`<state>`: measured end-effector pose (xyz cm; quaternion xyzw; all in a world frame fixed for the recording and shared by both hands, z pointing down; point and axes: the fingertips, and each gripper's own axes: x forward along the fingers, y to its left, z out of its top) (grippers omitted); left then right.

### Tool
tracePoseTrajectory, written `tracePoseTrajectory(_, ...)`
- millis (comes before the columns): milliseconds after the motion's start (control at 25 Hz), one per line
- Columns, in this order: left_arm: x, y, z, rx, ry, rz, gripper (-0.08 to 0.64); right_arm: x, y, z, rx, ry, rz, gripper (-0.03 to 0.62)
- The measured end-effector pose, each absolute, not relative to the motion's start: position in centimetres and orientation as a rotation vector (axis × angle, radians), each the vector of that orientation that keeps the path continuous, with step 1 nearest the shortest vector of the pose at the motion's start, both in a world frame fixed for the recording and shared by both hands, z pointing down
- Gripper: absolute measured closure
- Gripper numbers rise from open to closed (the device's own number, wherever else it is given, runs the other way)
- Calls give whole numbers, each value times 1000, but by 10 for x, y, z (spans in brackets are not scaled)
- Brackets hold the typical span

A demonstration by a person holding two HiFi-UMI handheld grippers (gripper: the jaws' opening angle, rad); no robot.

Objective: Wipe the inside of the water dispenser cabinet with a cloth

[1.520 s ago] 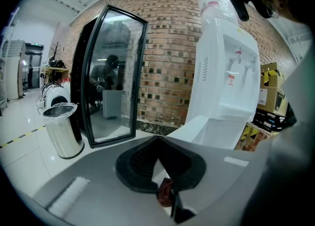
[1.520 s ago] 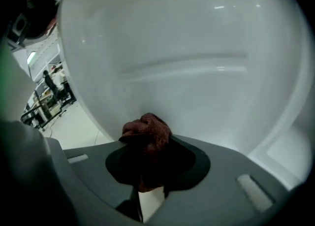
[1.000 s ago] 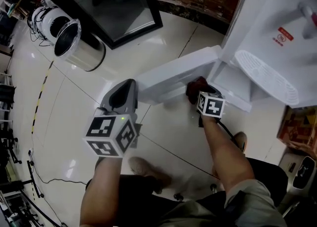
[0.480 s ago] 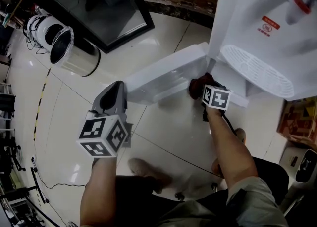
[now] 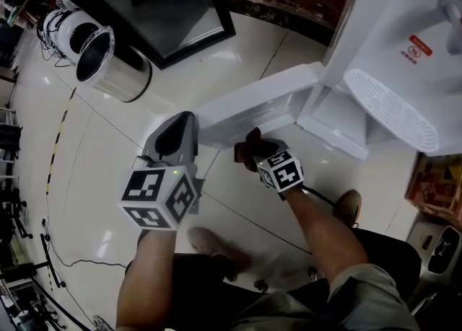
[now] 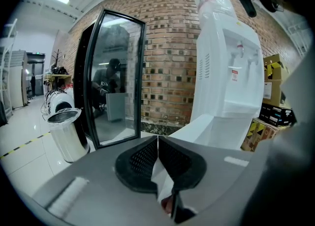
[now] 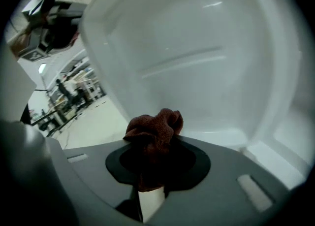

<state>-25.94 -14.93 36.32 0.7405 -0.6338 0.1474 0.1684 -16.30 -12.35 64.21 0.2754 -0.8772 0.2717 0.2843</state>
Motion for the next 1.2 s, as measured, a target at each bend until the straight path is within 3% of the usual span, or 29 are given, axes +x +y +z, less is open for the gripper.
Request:
tracePoseTrajectory(200,-257,-147,363,2122,-1768,395,558,-236,-69,651,360,-2379,653,480)
tracePoseTrajectory(520,-258,-146,362,2129,-1726,346,560,-260,-82,681,404,-2259,679,481)
tracePoseTrajectory(1200,-264,-146,361,2108,-1763,372,560,-141,-182,688,1088,-2065,820,482)
